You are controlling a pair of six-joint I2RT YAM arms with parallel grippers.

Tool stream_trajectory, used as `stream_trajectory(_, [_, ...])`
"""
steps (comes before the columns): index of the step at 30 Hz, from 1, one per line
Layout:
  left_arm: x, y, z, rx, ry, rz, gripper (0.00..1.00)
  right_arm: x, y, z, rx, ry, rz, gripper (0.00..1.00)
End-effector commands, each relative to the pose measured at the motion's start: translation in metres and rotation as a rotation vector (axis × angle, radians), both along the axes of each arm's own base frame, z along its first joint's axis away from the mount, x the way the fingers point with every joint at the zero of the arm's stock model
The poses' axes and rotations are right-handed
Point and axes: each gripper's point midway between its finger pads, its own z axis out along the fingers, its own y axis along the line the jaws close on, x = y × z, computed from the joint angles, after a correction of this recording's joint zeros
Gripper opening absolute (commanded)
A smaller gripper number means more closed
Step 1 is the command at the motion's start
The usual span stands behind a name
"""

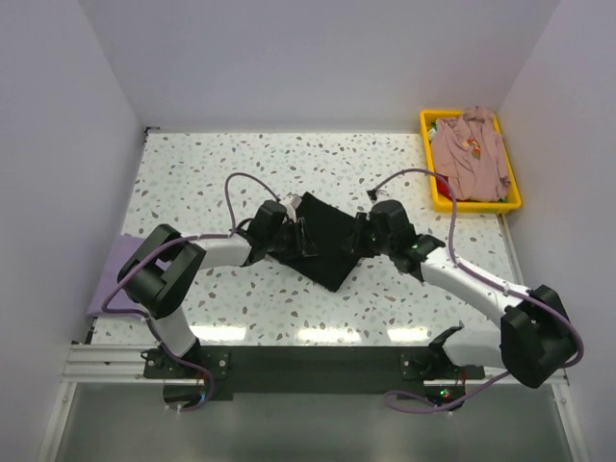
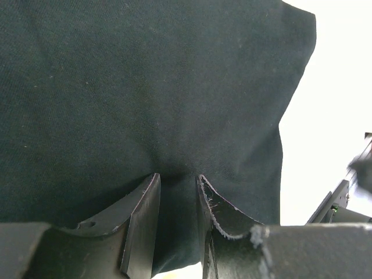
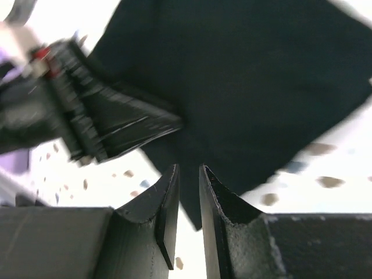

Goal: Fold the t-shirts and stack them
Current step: Fold the tshirt

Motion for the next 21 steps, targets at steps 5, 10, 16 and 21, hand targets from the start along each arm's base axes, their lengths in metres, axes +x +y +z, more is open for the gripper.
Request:
stream_trajectory(5, [0.002,-0.001,0.000,0.000,-0.017,0.025,0.36,-0.018,0.057,-0.017,-0.017,0.010,0.110,0.24])
stream_trajectory(10, [0.002,0.001,-0.002,0.010,-0.008,0.033,0.36,-0.037,0.048,-0.064,-0.063,0.095,0.107,0.22])
stream_trajectory(16, [-0.001,0.004,-0.002,0.014,-0.003,0.036,0.37,-0.056,0.025,-0.099,-0.129,0.161,0.080,0.21])
stream_trajectory(21, [0.007,-0.001,0.028,-0.011,-0.060,0.023,0.42,-0.056,0.013,-0.104,-0.162,0.182,0.056,0.22])
